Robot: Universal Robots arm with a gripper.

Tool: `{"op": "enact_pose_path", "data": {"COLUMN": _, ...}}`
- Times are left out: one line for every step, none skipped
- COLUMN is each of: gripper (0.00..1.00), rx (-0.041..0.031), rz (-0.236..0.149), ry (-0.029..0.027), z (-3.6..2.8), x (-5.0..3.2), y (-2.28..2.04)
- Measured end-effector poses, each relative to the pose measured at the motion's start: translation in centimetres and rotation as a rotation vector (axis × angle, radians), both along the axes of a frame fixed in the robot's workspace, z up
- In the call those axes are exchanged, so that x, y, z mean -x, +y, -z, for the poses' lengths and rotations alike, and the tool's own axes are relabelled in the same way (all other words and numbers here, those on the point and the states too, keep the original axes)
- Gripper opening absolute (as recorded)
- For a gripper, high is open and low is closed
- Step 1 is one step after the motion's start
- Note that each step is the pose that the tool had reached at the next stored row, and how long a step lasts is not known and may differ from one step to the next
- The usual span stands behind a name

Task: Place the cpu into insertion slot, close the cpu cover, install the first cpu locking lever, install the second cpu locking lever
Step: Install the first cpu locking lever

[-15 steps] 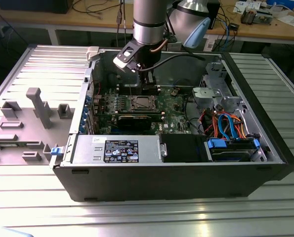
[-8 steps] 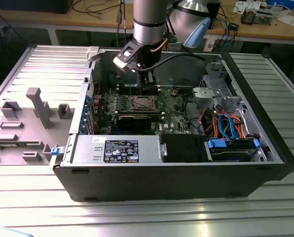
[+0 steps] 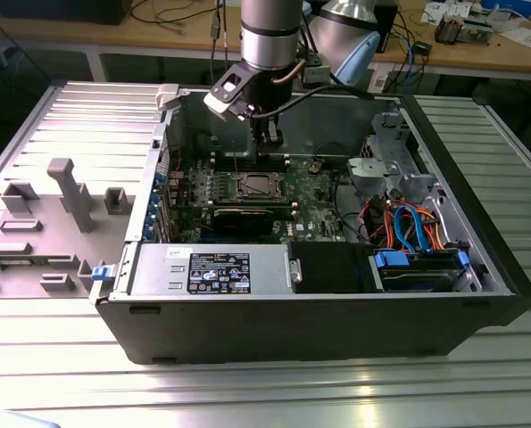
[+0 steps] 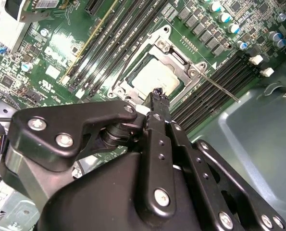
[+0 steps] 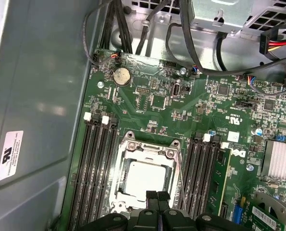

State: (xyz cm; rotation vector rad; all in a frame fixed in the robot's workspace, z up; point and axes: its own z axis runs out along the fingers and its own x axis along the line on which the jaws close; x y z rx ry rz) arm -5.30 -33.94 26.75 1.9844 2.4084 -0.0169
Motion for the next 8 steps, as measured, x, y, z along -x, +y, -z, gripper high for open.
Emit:
{"op": "enact_pose_path", "data": {"gripper": 0.11, "rx": 0.0, "rz": 0.0, "ry": 0.0, "z": -0.01, "x": 0.0, "y": 0.0}}
{"op": "enact_pose_path", "data": {"gripper": 0.11, "rx": 0.0, "rz": 0.0, "ry": -0.0001, "z": -0.02, "x": 0.0, "y": 0.0}}
{"op": "enact_pose_path", "data": {"gripper": 0.11, "rx": 0.0, "rz": 0.0, "ry": 0.0, "z": -0.02, "x": 0.0, "y": 0.0}}
{"op": "enact_pose_path", "data": {"gripper": 0.11, "rx": 0.0, "rz": 0.0, "ry": 0.0, "z": -0.03, "x": 0.0, "y": 0.0}}
{"op": "enact_pose_path", "data": {"gripper": 0.11, "rx": 0.0, "rz": 0.0, "ry": -0.0001, "z": -0.04, "x": 0.0, "y": 0.0}}
{"op": "enact_pose_path", "data": {"gripper": 0.11, "rx": 0.0, "rz": 0.0, "ry": 0.0, "z": -0.04, "x": 0.0, "y": 0.0}}
{"op": "enact_pose_path", "data": {"gripper": 0.11, "rx": 0.0, "rz": 0.0, "ry": -0.0001, "z": -0.05, "x": 0.0, "y": 0.0}}
{"op": "enact_pose_path", "data": {"gripper": 0.11, "rx": 0.0, "rz": 0.0, "ry": 0.0, "z": -0.08, "x": 0.0, "y": 0.0}}
